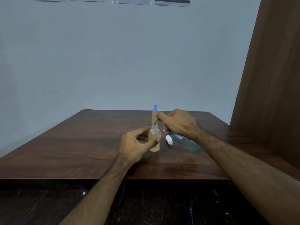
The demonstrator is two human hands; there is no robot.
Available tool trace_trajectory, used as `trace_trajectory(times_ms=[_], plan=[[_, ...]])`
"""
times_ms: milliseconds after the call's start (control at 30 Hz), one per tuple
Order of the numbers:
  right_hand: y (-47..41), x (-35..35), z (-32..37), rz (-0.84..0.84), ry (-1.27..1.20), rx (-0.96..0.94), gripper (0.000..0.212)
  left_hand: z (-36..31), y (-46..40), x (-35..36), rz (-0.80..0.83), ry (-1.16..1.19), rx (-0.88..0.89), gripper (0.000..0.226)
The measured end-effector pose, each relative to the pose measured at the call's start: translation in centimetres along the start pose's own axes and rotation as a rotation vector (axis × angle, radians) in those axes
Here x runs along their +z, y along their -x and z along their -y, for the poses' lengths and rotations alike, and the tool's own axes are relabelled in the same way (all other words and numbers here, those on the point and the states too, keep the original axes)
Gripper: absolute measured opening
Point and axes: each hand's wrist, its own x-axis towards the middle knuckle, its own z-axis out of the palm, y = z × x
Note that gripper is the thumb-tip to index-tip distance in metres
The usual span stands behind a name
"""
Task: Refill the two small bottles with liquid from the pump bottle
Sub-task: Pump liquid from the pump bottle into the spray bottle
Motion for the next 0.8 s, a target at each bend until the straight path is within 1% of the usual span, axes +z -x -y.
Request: trace_trajectory(times_ms=[133, 233, 300, 600, 800], plan=[[0.1, -0.1, 0.3, 0.019, -0.029, 0.028, 0.058, -0.1, 0.1, 0.0, -0.012, 0.023, 0.022, 0.048], [0.5, -0.1, 0.6, 0.040, -0.106, 0.047, 0.050, -0.1, 0.1, 0.1, -0.030, 0.052, 0.030, 0.040], [0.7, 0.0, 0.8, 0.036, -0.137, 0.039, 0.047, -0.2, 0.1, 0.1, -0.034, 0.063, 0.032, 0.040], [0.9, -0.3, 1.1, 0.019, -0.108, 0.020, 0.060, 0.3, -0.1, 0.2, -0.050, 0.078, 0.027, 0.044], [1.2, -0.3, 0.9, 0.026, -0.234, 0.047, 0.055, 0.0, -0.1, 0.2, -0.059, 0.088, 0.057, 0.041]])
